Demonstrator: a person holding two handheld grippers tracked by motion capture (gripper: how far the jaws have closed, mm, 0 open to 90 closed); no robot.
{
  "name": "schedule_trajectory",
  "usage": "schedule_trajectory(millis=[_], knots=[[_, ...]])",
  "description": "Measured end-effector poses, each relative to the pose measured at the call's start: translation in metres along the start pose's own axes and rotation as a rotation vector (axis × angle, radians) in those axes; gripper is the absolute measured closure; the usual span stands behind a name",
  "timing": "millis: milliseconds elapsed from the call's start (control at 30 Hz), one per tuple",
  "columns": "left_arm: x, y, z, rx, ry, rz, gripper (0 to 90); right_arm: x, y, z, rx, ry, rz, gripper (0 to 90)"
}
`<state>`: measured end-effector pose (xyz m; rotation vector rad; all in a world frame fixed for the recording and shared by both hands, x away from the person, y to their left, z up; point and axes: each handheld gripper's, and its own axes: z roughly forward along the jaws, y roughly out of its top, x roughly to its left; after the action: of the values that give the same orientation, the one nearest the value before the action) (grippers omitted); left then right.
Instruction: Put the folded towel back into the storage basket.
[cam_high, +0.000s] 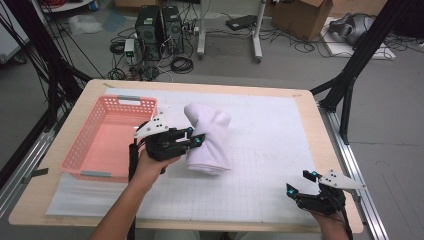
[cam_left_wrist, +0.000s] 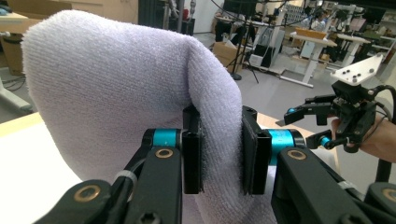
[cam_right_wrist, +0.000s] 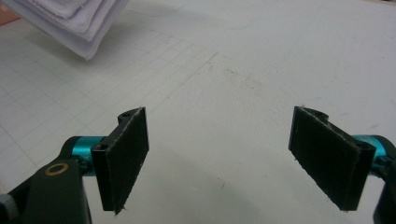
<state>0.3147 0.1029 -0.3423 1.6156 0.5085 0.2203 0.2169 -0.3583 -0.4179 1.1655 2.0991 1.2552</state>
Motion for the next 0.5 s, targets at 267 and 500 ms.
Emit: schedule_trajectory(millis=[267, 500], knots=[[0.008, 0.007, -0.024, -0.018, 0.016, -0.001, 73.5, 0.0, 0.0, 0.0, 0.001, -0.001, -0.001, 19.1], [0.015, 0.016, -0.047, -0.039, 0.037, 0.005, 73.5, 0.0, 0.0, 0.002, 0.003, -0.002, 0.0, 19.1]])
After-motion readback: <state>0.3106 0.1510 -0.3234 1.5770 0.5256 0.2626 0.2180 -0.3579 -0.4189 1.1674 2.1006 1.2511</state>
